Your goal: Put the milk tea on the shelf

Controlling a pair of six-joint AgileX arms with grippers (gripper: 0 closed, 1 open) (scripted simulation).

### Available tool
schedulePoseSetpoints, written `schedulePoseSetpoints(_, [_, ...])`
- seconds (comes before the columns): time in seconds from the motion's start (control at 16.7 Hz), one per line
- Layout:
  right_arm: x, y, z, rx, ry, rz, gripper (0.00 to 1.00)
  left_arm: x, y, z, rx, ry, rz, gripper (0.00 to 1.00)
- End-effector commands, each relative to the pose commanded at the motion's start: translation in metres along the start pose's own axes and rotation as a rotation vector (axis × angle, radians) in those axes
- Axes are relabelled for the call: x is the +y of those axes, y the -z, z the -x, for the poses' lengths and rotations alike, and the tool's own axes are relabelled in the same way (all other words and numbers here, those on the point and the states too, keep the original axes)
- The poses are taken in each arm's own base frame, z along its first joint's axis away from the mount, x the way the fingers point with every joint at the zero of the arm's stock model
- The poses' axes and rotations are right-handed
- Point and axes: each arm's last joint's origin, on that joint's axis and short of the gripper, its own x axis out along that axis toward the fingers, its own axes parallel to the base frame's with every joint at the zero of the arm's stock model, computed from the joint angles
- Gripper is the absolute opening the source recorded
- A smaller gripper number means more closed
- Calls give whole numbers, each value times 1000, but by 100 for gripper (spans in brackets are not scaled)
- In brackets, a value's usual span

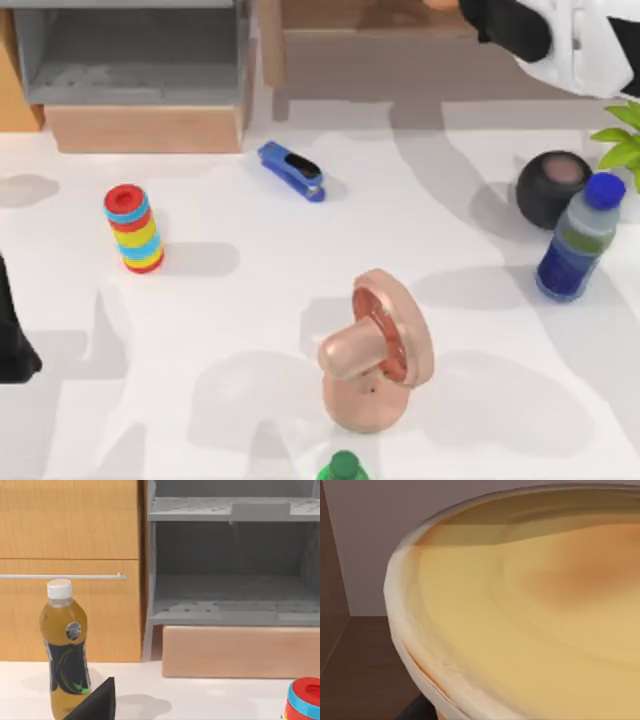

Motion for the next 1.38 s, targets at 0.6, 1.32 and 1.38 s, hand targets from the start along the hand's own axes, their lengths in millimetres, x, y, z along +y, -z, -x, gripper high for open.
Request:
schedulePoseSetpoints(0.6, [0,15,-29,-12,0,-8,8,0,0,0,0,0,0,100])
schedulePoseSetpoints(1.32, [0,15,-29,-12,0,-8,98,0,0,0,0,0,0,100])
schedulePoseSetpoints(1.38, [0,15,-29,-12,0,-8,100,0,0,0,0,0,0,100])
